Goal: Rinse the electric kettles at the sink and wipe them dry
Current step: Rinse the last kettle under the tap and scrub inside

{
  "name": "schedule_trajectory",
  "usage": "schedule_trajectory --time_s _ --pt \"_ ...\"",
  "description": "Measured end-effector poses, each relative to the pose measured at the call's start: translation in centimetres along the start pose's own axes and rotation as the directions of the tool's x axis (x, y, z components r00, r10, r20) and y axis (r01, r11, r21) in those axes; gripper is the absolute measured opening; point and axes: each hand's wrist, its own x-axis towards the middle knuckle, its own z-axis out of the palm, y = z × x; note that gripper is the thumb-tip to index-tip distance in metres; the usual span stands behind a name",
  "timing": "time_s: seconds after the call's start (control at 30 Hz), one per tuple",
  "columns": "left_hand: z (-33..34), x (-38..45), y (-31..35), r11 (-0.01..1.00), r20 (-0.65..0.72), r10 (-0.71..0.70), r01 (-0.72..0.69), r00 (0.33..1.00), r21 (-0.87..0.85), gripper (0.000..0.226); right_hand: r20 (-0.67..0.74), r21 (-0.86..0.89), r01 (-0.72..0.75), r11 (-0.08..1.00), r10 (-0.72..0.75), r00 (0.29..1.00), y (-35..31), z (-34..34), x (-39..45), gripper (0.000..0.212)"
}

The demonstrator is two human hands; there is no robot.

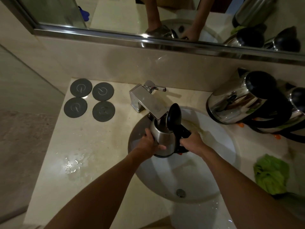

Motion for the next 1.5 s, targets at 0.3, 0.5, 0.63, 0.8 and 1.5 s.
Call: schedule_trajectory --time_s 0.3,0.5,0.63,0.8,1.5 --pt "0.0 0.1 -0.2 1.0 0.021 -0.013 0.013 1.0 0.003 0.107 0.004 0.009 0.002 1.0 -0.002 1.0 0.1 0.1 0.2 0.013" --pt "0.2 0.2 -0.3 1.0 0.013 -0.019 0.019 1.0 -0.004 0.11 0.005 0.014 -0.014 1.0 0.013 1.0 0.3 0.0 0.5 0.019" --pt "0.6 0.2 -0.4 1.0 0.009 -0.01 0.01 1.0 0.0 0.111 -0.001 0.008 -0.015 1.0 0.015 1.0 0.1 0.0 0.5 0.022" --pt "0.8 0.3 -0.8 1.0 -0.006 0.016 -0.016 1.0 0.003 0.113 -0.005 0.006 -0.02 1.0 0.02 1.0 0.2 0.0 0.5 0.029" --pt "0.0 0.6 -3.6 0.962 -0.065 0.234 -0.221 0.97 0.161 0.116 -0.001 -0.003 0.019 1.0 -0.019 1.0 0.2 0.0 0.8 0.014"
